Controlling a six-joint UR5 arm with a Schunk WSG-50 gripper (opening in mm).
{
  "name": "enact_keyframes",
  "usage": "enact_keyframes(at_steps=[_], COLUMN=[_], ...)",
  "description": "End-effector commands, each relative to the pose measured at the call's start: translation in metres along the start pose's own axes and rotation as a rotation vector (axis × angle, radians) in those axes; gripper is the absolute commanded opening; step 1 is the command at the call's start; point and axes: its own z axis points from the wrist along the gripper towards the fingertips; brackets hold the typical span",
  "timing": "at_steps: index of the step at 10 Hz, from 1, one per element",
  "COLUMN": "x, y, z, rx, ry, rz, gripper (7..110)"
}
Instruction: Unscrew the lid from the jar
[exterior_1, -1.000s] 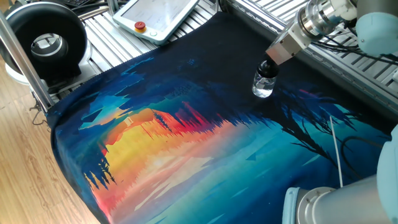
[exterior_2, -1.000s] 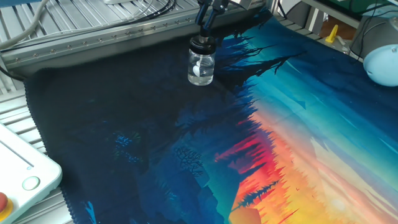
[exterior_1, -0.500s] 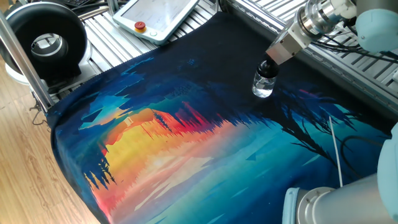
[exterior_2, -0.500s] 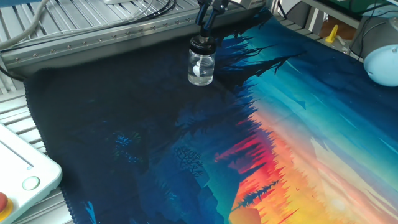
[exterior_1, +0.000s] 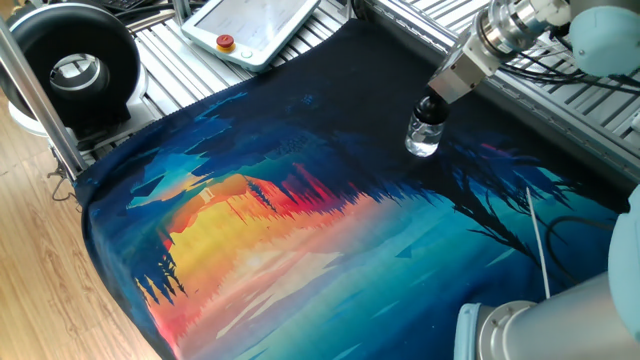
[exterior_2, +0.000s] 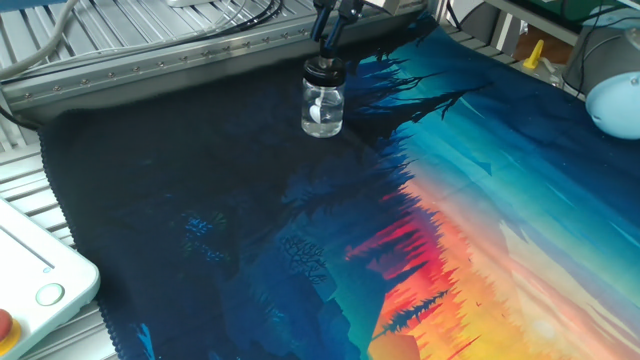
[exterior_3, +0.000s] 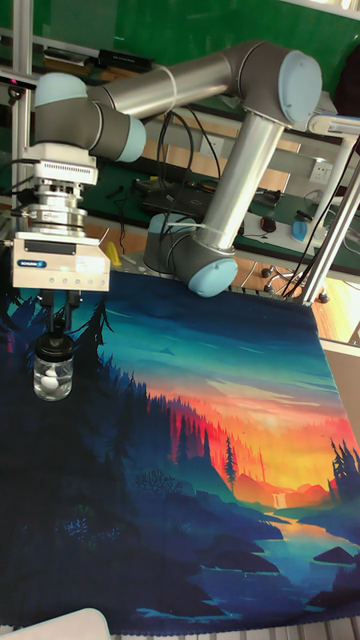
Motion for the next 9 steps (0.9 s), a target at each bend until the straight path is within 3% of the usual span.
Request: enact_keyframes(at_steps=[1, 4, 6, 9], x=[-0.005, 0.007, 0.007, 0.002], y=[0.005, 0.008, 0.013, 0.008], z=[0.0, 0.002, 0.0, -0.006], rx=[-0.014, -0.035, -0.075, -0.083], ry=[0.017, 0.078, 0.091, 0.109], rz=[-0.022, -0.086, -0.124, -0.157], gripper=[22, 22, 22, 22])
